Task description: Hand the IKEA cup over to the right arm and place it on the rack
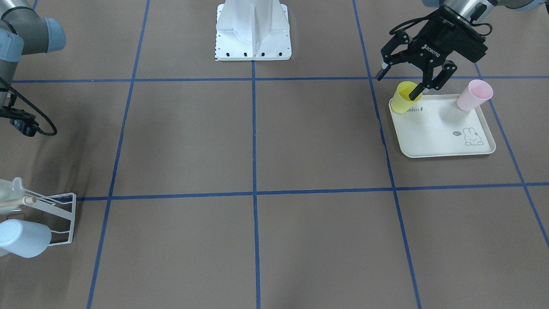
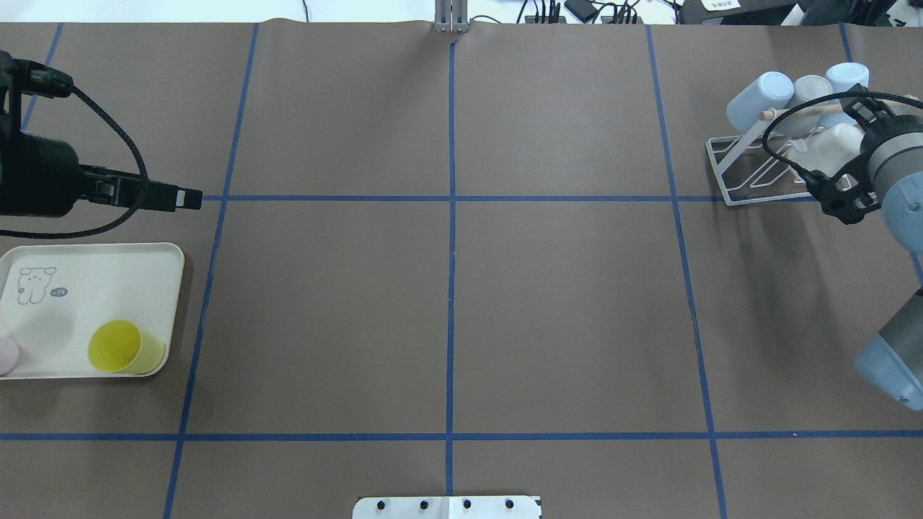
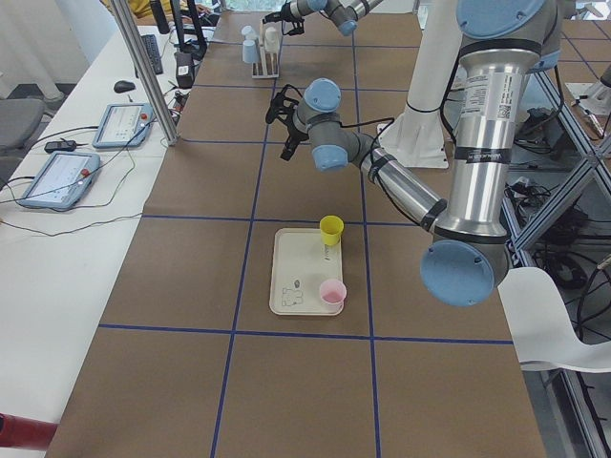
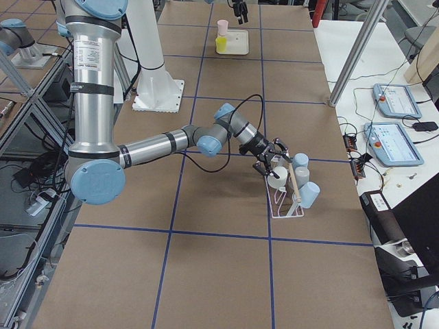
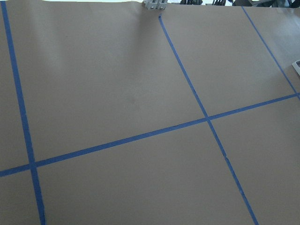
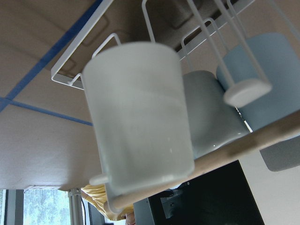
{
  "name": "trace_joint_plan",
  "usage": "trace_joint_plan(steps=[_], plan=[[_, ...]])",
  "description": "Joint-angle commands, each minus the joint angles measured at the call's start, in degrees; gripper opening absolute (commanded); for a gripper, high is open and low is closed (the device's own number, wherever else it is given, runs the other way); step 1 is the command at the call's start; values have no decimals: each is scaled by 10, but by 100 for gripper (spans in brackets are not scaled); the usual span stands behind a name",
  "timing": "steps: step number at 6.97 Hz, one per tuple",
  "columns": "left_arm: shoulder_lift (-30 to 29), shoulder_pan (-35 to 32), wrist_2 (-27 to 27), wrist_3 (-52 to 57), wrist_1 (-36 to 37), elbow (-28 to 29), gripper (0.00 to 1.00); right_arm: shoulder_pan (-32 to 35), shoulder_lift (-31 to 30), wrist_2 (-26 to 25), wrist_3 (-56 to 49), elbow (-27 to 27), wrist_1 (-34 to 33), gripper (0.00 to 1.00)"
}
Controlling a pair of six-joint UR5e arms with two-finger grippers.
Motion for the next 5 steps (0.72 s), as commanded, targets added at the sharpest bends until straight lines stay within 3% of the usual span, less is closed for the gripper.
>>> trace_joint_plan(steps=[1, 3, 5], plan=[[0, 0, 0, 0, 0, 1, 100, 0, 0, -1, 3, 2, 5, 99], [3, -1, 2, 2, 0, 1, 100, 1, 6, 9, 35, 27, 6, 99], [22, -1, 20, 10, 4, 2, 100, 1, 9, 125, 323, 46, 8, 99]])
